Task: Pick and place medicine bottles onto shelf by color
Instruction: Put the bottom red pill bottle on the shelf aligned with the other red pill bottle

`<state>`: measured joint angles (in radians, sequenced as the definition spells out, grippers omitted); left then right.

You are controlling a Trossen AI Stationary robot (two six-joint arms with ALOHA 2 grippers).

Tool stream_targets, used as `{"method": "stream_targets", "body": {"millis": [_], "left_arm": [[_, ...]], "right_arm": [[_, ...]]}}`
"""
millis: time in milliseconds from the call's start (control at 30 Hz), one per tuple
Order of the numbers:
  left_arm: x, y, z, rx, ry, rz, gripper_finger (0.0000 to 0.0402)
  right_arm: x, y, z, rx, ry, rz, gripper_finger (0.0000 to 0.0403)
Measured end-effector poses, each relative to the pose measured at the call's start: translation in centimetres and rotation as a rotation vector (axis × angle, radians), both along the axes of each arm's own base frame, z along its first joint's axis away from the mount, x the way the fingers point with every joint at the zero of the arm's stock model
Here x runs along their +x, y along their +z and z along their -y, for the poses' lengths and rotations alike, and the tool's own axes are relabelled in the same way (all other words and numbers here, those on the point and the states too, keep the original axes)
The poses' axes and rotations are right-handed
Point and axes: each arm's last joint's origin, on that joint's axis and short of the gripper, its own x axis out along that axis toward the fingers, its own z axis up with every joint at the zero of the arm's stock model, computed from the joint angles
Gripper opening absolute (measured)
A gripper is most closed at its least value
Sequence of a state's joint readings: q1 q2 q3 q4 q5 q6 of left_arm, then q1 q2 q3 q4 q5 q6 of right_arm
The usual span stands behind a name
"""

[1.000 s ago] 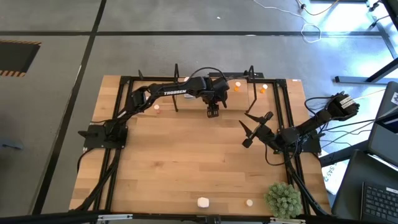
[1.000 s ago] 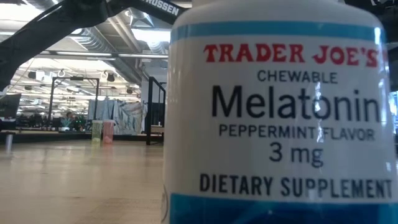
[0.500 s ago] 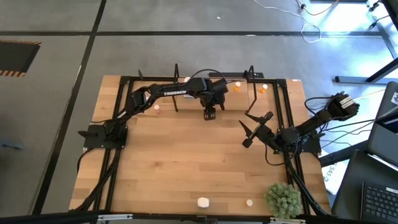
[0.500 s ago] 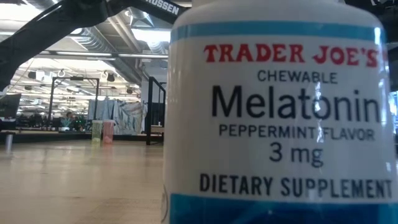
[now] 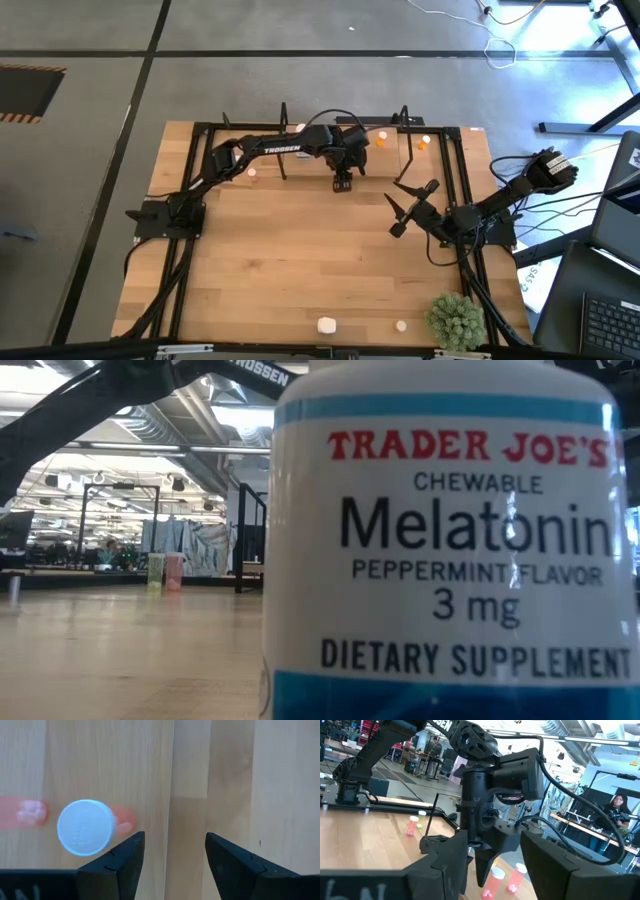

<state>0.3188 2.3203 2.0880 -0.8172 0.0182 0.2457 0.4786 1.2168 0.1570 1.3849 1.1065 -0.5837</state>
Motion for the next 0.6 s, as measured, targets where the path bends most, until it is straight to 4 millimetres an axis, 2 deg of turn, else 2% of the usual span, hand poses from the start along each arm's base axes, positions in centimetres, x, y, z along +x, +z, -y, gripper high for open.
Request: {"method": "stream_targets", "body": {"millis": [600], "left_arm": [[0.28, 0.23, -0.64, 0.067, -0.004, 0.035, 0.0204]], "right_arm": [[0.00, 0.00, 0.00, 0.000, 0.000, 0.000, 0.0188]]}}
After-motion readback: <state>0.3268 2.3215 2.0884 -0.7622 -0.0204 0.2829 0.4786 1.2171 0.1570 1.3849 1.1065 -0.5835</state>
